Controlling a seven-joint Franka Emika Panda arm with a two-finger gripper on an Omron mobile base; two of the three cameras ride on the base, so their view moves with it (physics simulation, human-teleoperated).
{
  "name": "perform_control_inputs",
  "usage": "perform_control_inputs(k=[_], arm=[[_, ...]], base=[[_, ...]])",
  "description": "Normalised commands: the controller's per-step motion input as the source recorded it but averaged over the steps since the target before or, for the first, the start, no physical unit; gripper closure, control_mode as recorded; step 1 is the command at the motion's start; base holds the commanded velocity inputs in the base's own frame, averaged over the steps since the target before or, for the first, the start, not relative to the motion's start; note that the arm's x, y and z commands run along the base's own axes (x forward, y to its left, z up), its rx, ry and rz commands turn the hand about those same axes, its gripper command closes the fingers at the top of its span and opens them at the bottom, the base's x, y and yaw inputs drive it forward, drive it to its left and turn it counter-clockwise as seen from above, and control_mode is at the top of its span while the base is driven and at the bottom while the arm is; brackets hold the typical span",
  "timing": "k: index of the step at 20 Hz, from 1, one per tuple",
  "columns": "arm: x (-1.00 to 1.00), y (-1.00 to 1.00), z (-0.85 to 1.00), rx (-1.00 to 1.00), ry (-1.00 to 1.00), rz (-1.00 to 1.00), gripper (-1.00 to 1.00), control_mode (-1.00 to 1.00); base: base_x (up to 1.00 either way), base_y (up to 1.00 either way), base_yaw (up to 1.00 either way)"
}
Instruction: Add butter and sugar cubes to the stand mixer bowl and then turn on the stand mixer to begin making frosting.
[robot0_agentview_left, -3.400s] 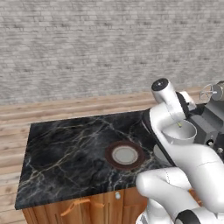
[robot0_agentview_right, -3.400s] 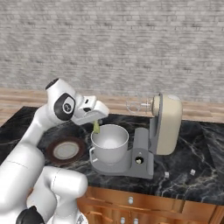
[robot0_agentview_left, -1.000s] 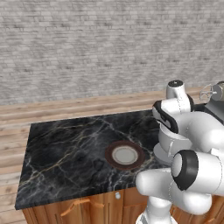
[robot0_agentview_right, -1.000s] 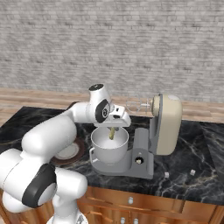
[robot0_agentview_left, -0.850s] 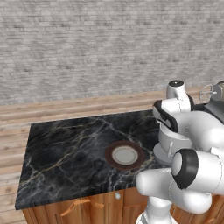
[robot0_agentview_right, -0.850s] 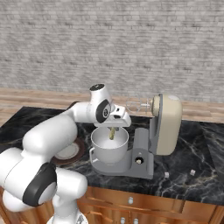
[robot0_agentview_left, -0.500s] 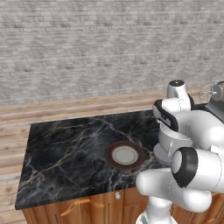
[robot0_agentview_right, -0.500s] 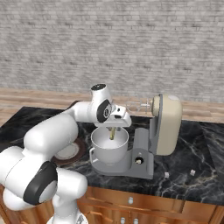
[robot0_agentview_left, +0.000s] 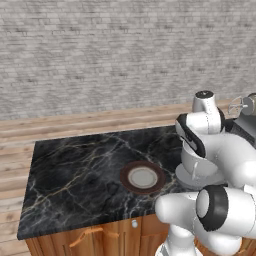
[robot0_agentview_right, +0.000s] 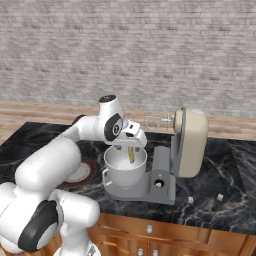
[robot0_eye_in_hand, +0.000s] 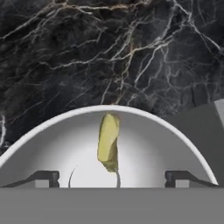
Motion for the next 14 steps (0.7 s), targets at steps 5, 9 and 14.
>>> perform_control_inputs(k=[5, 9, 14], arm=[[-0.54, 0.06, 0.33, 0.00, -0.15, -0.11, -1.00, -1.00], [-0.56, 0.26, 0.29, 0.00, -0.17, -0.10, -1.00, -1.00], [-0.60, 0.40, 0.36, -0.01, -0.23, -0.11, -1.00, -1.00]], base=[[0.00, 0.00, 0.00], [0.00, 0.00, 0.00], [0.00, 0.00, 0.00]])
